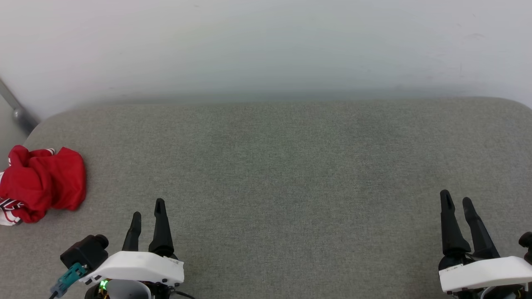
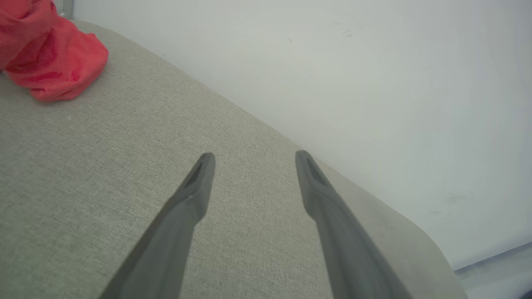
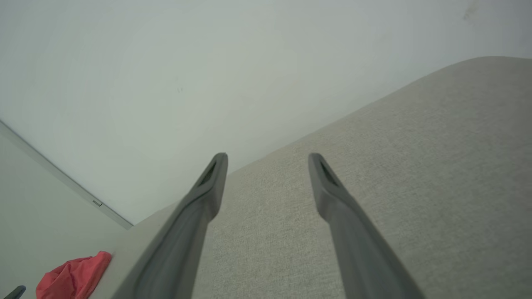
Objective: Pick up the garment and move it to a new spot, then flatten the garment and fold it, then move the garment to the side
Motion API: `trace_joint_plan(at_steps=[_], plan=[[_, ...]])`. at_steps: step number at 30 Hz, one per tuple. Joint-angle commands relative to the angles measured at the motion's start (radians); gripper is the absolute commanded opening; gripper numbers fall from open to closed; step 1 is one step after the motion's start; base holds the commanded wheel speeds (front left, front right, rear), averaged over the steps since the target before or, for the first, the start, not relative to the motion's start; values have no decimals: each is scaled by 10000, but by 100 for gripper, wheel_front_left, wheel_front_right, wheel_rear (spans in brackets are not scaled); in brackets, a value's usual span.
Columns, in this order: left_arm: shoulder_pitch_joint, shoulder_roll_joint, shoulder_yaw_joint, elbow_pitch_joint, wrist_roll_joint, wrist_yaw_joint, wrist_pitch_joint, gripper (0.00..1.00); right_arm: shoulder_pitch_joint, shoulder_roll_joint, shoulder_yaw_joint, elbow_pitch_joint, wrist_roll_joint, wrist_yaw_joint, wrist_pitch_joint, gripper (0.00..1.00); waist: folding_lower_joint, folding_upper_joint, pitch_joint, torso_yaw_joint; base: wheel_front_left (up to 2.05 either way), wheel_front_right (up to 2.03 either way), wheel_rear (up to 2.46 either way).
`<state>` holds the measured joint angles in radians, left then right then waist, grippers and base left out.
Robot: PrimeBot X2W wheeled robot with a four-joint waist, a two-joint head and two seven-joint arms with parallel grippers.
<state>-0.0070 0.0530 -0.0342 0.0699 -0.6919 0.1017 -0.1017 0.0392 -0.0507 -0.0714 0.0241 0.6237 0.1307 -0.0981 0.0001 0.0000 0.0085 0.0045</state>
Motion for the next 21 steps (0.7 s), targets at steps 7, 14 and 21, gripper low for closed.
trace_joint_plan(at_steps=[7, 14, 21], plan=[[111, 121, -345, -296, 1226, 84, -317, 100, 174, -4, 103, -392, -1349, 0, -348, 100, -1, 0, -43, 8, 0, 0, 0], [195, 120, -479, -321, 1992, 173, -511, 100, 325, -2, 156, -557, -2152, 0, -533, 100, -1, 0, -65, 24, 0, 0, 0], [297, 104, -615, -476, 2607, 50, -683, 100, 442, -1, 196, -680, -2773, 0, -724, 100, -1, 0, -69, 45, 0, 0, 0]])
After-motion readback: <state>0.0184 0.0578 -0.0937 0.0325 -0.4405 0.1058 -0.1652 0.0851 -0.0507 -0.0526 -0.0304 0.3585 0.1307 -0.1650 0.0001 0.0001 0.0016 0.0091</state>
